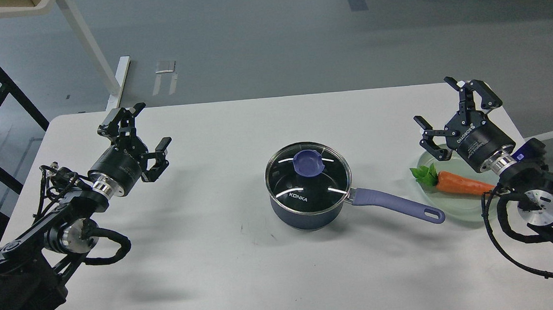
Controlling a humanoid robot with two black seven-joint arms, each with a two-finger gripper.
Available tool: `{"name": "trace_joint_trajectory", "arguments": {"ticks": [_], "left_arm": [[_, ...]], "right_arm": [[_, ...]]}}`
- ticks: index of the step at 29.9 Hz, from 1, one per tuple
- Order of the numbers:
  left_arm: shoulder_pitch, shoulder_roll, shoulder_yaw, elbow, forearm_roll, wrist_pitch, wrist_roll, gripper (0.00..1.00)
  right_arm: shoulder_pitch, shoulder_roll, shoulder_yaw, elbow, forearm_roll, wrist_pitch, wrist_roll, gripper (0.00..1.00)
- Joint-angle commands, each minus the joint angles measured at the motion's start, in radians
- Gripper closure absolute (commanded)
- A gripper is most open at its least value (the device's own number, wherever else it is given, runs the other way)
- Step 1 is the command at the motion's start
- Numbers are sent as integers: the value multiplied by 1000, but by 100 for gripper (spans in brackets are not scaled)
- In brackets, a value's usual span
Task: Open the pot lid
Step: 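Move the right gripper toward the purple saucepan handle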
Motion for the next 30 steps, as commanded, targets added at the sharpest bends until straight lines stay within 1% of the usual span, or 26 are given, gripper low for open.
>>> {"name": "trace_joint_trajectory", "arguments": {"ticks": [1,6,8,12,13,16,19,22,25,30], "left_arm": [[0,-1,1,0,0,0,-3,1],[-1,0,5,0,-4,-1,9,1],[-3,3,7,1,-4,-1,9,1],[-7,20,8,1,-3,-7,6,1],[-7,23,8,1,-4,-18,-2,1],[-10,42,8,-2,0,-19,-3,1],[-16,43,8,-5,3,-19,-5,1],[-20,46,8,-20,10,-16,-5,1],[-20,48,8,-40,13,-15,-14,1],[-21,46,10,-59,14,-7,-19,1]], "right_arm": [[0,-3,0,2,0,0,0,0],[0,-15,2,17,-1,3,0,0],[0,-41,2,37,-1,3,0,0],[3,-144,3,149,-23,4,0,0],[8,-178,6,184,-43,4,0,0],[29,-282,17,277,-139,6,0,0],[113,-379,17,341,-321,4,0,0],[193,-431,17,384,-570,3,0,0],[267,-451,11,435,-827,0,0,0],[314,-468,-1,530,-1289,-54,0,0]]}}
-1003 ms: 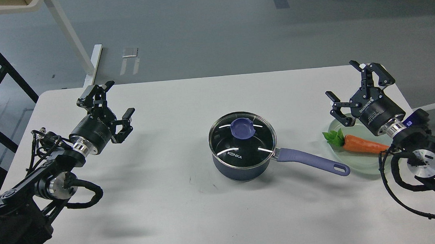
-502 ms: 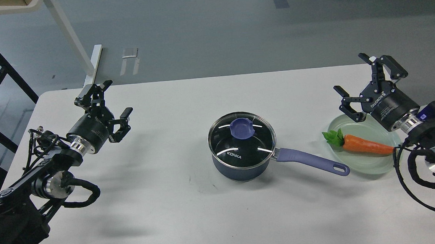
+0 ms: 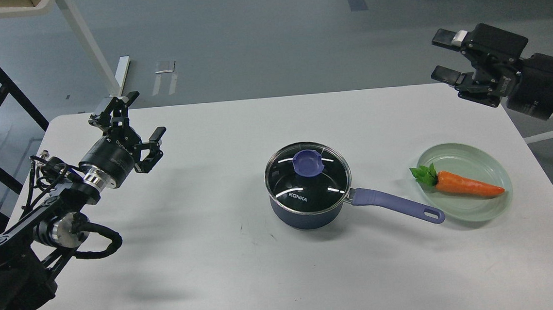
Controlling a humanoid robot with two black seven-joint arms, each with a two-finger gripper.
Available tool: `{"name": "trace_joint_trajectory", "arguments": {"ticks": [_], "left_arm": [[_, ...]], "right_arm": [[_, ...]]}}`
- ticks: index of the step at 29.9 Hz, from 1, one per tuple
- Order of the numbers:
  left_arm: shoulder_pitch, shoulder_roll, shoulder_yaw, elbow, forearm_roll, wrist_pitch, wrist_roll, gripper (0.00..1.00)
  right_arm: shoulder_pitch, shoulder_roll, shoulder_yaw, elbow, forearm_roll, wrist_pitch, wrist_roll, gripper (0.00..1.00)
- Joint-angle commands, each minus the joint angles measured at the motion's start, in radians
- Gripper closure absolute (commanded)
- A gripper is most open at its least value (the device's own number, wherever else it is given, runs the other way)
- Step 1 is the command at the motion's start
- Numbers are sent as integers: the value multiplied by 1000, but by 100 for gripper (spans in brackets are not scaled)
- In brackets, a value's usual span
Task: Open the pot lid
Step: 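Move the right gripper toward the purple saucepan handle, then grasp the purple saucepan handle with the right gripper to steady the pot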
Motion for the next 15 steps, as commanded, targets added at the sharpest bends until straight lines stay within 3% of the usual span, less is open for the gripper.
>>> {"name": "trace_joint_trajectory", "arguments": {"ticks": [1,7,15], "left_arm": [[0,-1,1,-10,0,4,-1,1],[1,8,1,-27,0,5,-1,1],[4,13,1,-53,0,10,-1,1]], "right_arm": [[24,-13,-20,62,-340,-32,0,0],[70,-27,-198,134,-744,-70,0,0],[92,-22,-313,142,-1019,-156,0,0]]}}
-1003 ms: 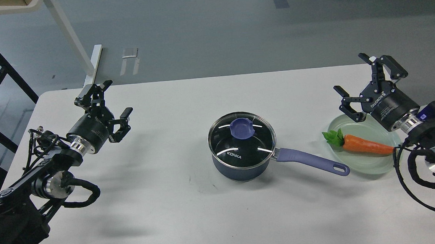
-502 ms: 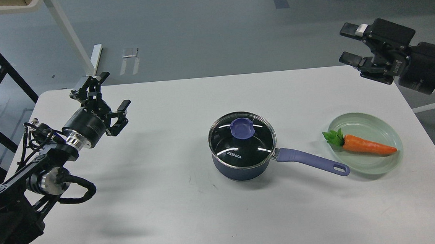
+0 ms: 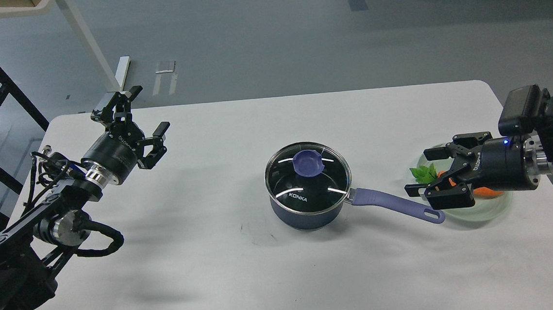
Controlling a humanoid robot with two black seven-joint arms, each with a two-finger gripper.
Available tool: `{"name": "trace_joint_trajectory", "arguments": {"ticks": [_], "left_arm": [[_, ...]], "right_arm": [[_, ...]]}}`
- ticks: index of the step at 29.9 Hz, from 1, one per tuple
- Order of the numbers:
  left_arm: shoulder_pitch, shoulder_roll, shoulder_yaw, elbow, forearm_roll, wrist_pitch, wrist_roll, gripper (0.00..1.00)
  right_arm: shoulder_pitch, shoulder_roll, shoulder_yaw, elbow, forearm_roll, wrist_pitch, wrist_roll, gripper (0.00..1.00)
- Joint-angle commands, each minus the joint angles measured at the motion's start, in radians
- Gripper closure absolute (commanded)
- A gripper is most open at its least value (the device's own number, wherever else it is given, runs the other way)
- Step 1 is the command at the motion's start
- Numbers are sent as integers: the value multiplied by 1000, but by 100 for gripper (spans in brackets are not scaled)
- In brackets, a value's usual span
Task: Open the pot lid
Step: 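Grasp the purple saucepan handle with the right gripper to steady the pot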
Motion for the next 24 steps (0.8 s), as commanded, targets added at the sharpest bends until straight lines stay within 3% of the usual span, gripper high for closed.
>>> {"name": "trace_joint_trajectory", "arguments": {"ticks": [1,13,24], "left_arm": [[2,1,0,-7,0,0,0,1],[5,7,0,-39,1,13,0,1],[7,-4,0,-45,1,30,0,1]], "right_arm": [[2,5,-22,0,-81,-12,0,0],[9,140,-99,-42,-110,-14,0,1],[28,180,-142,-105,-117,-15,0,3]]}}
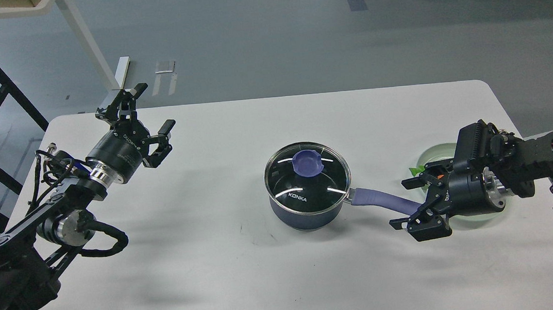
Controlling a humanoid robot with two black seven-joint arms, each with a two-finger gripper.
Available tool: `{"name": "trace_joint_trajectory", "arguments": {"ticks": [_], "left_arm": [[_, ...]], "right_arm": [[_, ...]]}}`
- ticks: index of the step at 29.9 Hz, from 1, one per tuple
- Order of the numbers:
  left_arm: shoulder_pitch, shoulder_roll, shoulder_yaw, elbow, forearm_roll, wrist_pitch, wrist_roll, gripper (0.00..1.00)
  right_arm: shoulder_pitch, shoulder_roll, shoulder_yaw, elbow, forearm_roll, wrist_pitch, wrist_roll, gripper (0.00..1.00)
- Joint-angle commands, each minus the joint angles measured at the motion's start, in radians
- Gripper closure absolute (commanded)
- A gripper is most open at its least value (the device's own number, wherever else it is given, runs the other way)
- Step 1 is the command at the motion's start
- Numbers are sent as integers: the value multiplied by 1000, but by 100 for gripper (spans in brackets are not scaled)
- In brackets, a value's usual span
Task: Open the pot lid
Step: 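Grasp the purple saucepan handle with the right gripper to steady the pot, then reach the left gripper over the pot and grasp the lid's purple knob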
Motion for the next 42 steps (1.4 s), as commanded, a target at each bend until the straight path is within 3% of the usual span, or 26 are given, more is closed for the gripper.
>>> {"name": "trace_joint_trajectory", "arguments": {"ticks": [1,6,10,13,19,33,38,40,42], "left_arm": [[0,-2,0,0,0,1,0,1],[0,-5,0,0,0,1,0,1],[0,-6,0,-2,0,1,0,1],[0,-6,0,-2,0,1,0,1],[-1,-5,0,-2,0,-1,0,1],[-11,1,1,-16,136,-4,-17,1],[-76,7,11,-58,421,-16,-20,1],[-116,6,18,-92,623,-17,-46,1],[-159,6,37,-127,788,-22,-102,1]], "right_arm": [[3,8,-25,-13,-3,-1,0,4],[3,20,-44,-39,-5,-39,0,12],[6,18,-44,-45,-5,-42,0,31],[8,17,-44,-45,-5,-43,0,36],[6,17,-45,-45,-5,-43,0,56],[6,14,-50,-45,-3,-43,0,70],[5,12,-50,-45,-3,-43,0,72],[6,12,-50,-45,-3,-43,0,72],[4,12,-50,-45,-3,-43,0,72]]}}
